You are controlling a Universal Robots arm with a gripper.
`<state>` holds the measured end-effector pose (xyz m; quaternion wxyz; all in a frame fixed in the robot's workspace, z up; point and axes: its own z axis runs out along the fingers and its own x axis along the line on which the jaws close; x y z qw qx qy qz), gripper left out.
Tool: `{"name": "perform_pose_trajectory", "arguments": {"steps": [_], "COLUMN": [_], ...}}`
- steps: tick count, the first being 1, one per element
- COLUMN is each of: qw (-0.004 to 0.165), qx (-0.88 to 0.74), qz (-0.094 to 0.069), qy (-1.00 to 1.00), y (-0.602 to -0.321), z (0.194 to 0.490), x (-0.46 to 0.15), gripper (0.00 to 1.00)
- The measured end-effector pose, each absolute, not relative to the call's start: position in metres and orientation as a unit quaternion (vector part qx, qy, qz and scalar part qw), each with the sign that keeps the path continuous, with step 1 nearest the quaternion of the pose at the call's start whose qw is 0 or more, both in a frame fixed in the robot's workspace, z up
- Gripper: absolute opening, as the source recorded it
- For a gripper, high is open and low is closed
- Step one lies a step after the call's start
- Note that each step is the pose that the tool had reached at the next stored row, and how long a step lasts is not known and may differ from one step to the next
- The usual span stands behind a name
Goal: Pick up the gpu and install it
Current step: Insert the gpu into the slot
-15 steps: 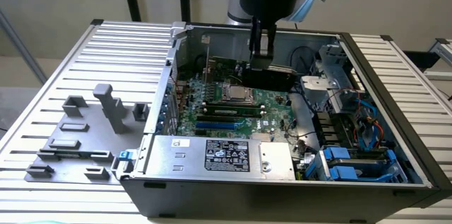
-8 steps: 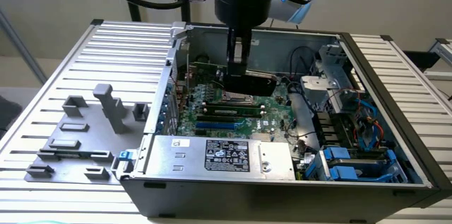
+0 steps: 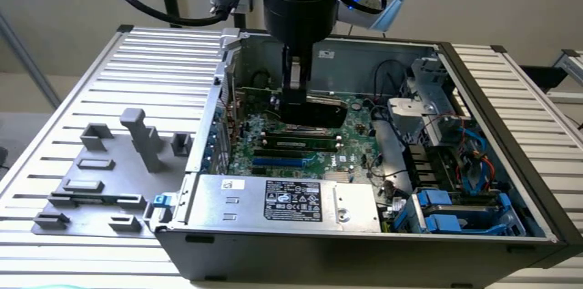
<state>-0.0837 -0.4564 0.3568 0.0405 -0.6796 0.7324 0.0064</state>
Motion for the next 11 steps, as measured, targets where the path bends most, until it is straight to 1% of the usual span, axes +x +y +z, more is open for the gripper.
{"name": "perform_pose_trajectory", "arguments": {"steps": [5, 11], "qw": [0.04, 0.043], "qx": [-0.68, -0.681], "qz": [0.006, 0.003], "qy": [0.732, 0.731], "y": [-0.4564, -0.4564], "z": [0.3563, 0.3471], "x": [-0.084, -0.0878], "gripper": [0.26, 0.26]}}
